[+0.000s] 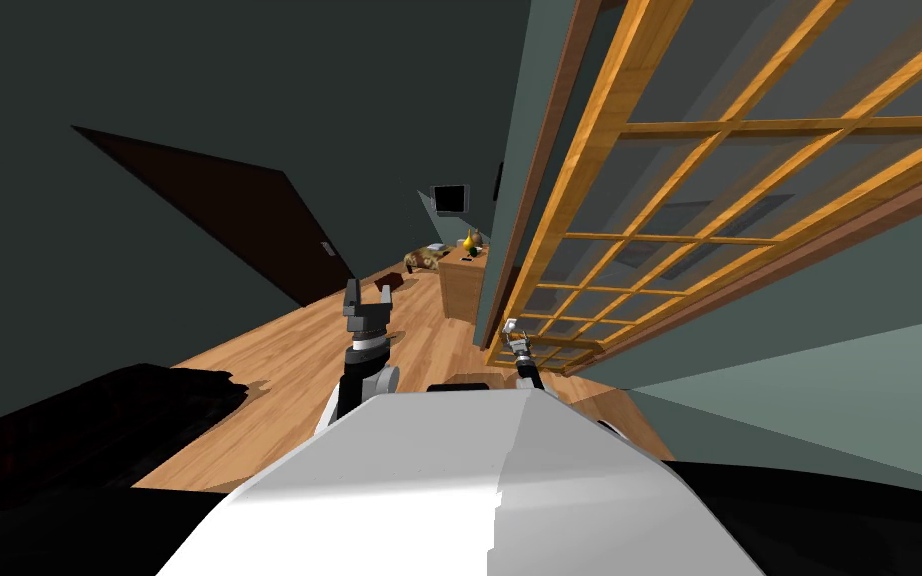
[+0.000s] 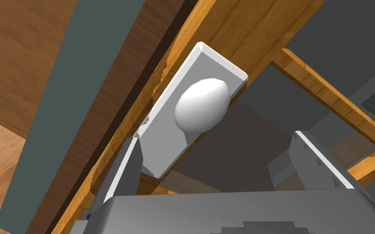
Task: Pull the door open
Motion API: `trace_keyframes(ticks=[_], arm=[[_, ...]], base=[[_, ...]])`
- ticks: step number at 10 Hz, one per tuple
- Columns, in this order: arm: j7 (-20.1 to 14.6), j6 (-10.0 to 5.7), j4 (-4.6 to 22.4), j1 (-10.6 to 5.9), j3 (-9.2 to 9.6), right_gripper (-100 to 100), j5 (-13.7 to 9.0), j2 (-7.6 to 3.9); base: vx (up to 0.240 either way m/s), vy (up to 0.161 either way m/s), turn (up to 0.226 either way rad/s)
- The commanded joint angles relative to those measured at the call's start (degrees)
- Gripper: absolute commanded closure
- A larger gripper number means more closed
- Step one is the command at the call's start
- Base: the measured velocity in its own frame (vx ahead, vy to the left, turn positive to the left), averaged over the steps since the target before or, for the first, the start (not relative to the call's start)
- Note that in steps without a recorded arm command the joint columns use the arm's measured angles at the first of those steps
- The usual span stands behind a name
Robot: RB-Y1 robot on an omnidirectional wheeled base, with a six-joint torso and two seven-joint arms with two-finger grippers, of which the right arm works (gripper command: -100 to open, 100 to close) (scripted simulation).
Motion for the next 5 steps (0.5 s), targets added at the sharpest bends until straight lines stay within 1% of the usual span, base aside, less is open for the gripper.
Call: trace_keyframes(ticks=[1,2,3,4,5], arm=[[-2.1,0.13,-0.2,0.02,0.37,-100,-0.5,0.04],[-4.2,0.22,-0.6,0.09,0.98,-100,-1.3,0.08],[-4.5,0.22,-0.6,0.09,0.98,-100,-1.3,0.08],[-6.8,0.31,-1.0,0.16,1.60,-100,-2.2,0.11],[-8.3,0.40,-1.4,0.23,2.21,-100,-3.0,0.14]], base=[[-0.056,-0.025,0.013],[-0.048,-0.021,0.026],[-0.043,-0.015,0.013],[-0.053,-0.018,0.027],[-0.066,-0.012,0.042]])
